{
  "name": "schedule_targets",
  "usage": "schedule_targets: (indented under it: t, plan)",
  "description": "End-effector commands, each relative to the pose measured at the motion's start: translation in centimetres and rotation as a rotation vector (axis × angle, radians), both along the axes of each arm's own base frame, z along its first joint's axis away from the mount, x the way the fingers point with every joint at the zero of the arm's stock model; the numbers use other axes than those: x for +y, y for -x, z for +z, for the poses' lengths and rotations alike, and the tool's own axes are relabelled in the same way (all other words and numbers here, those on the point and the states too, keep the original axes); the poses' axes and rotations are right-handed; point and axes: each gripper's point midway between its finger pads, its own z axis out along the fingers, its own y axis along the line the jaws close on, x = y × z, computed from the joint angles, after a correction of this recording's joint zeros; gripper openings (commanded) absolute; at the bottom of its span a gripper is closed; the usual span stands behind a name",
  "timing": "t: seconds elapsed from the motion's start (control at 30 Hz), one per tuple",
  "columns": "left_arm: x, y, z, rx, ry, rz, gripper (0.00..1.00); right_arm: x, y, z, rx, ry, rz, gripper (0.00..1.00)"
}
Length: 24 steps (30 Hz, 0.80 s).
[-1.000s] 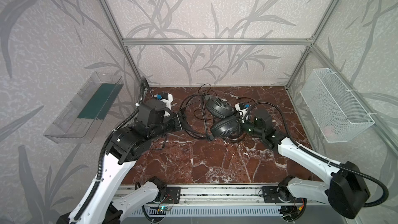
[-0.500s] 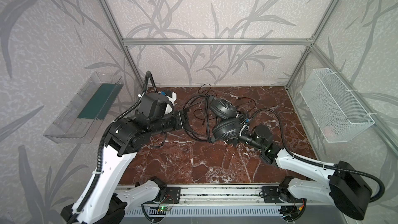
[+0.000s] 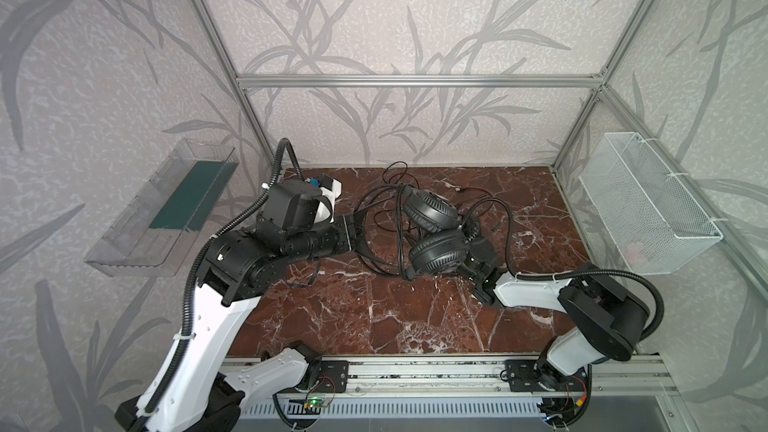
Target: Wrap the headphones
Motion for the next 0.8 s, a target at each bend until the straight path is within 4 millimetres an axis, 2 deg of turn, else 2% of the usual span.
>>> schedule_targets:
  t: [0.0, 0.1, 0.17, 0.27, 0.4, 0.5, 0.77]
  plan:
    - [-0.6, 0.3, 2.0, -0.040, 0.088, -0.011, 0.00, 0.8, 0.9, 4.1, -0.117, -0.113, 0.038, 0.49]
    - [-0.7, 0.3, 2.0, -0.043, 0.091, -0.015, 0.00, 1.7, 1.5, 4.3, -0.136, -0.104, 0.055, 0.36]
    - [-0.7, 0.2, 2.0, -0.043, 0.087, -0.015, 0.00, 1.7, 1.7, 4.7, -0.147, -0.109, 0.050, 0.31]
    - [-0.7, 0.0, 1.6, -0.037, 0.074, -0.012, 0.00, 1.5, 2.2, 5.6, -0.154, -0.120, 0.048, 0.19]
    - [0.3, -0.5, 1.3, -0.057, 0.035, 0.039, 0.00, 1.3, 3.8, 5.0, -0.143, -0.097, 0.060, 0.05]
    - [1.0, -1.1, 1.1, -0.070, 0.009, 0.076, 0.00, 1.2, 5.4, 3.8, -0.119, -0.081, 0.067, 0.00]
    - [2.5, -3.2, -0.3, -0.074, -0.059, 0.189, 0.00, 2.3, 11.5, 1.2, -0.081, -0.045, 0.152, 0.00]
